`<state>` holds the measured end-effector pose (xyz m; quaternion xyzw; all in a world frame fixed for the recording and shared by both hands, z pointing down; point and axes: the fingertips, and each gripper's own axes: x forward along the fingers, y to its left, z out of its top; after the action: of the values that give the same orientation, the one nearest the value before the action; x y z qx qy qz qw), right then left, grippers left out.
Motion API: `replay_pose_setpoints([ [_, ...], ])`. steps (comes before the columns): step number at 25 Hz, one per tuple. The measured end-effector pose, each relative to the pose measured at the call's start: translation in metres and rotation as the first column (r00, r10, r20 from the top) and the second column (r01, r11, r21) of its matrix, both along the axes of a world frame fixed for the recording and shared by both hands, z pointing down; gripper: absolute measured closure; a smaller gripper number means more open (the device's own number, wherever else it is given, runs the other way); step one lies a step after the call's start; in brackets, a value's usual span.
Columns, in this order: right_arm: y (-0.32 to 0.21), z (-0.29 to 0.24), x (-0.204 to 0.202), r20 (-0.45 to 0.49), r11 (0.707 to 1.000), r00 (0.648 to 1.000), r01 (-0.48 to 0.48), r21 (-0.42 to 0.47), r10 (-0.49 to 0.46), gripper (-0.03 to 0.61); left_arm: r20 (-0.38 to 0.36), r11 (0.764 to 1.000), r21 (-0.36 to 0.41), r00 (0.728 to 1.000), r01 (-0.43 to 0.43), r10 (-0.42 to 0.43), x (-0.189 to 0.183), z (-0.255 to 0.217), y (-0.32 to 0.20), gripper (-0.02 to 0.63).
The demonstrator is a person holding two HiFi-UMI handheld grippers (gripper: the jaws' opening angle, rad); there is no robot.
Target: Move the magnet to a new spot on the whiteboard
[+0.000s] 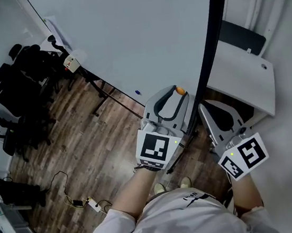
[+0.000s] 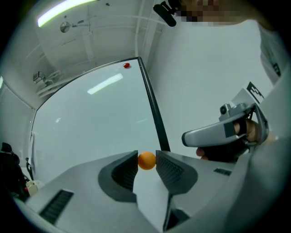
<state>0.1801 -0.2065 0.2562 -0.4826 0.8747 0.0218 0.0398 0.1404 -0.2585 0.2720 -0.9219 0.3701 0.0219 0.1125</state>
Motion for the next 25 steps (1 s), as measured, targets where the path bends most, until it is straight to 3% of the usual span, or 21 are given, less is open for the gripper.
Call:
replay_pose_setpoints([
  [14, -0.008, 0.017, -0.073, -0.003, 0.998, 0.998, 0.055, -0.029, -0.055, 0.572, -0.009, 0.996, -0.047, 0.997, 0.079, -0.080, -0.079, 0.021, -0.002, 0.482],
  [25, -0.020, 0.057, -0.119, 0.011, 0.997, 1.000, 0.012, -0.078, -0.012, 0.572, -0.013, 0.991, -0.102, 0.996, 0.085, -0.087, -0.127, 0.068, -0.019, 0.482],
])
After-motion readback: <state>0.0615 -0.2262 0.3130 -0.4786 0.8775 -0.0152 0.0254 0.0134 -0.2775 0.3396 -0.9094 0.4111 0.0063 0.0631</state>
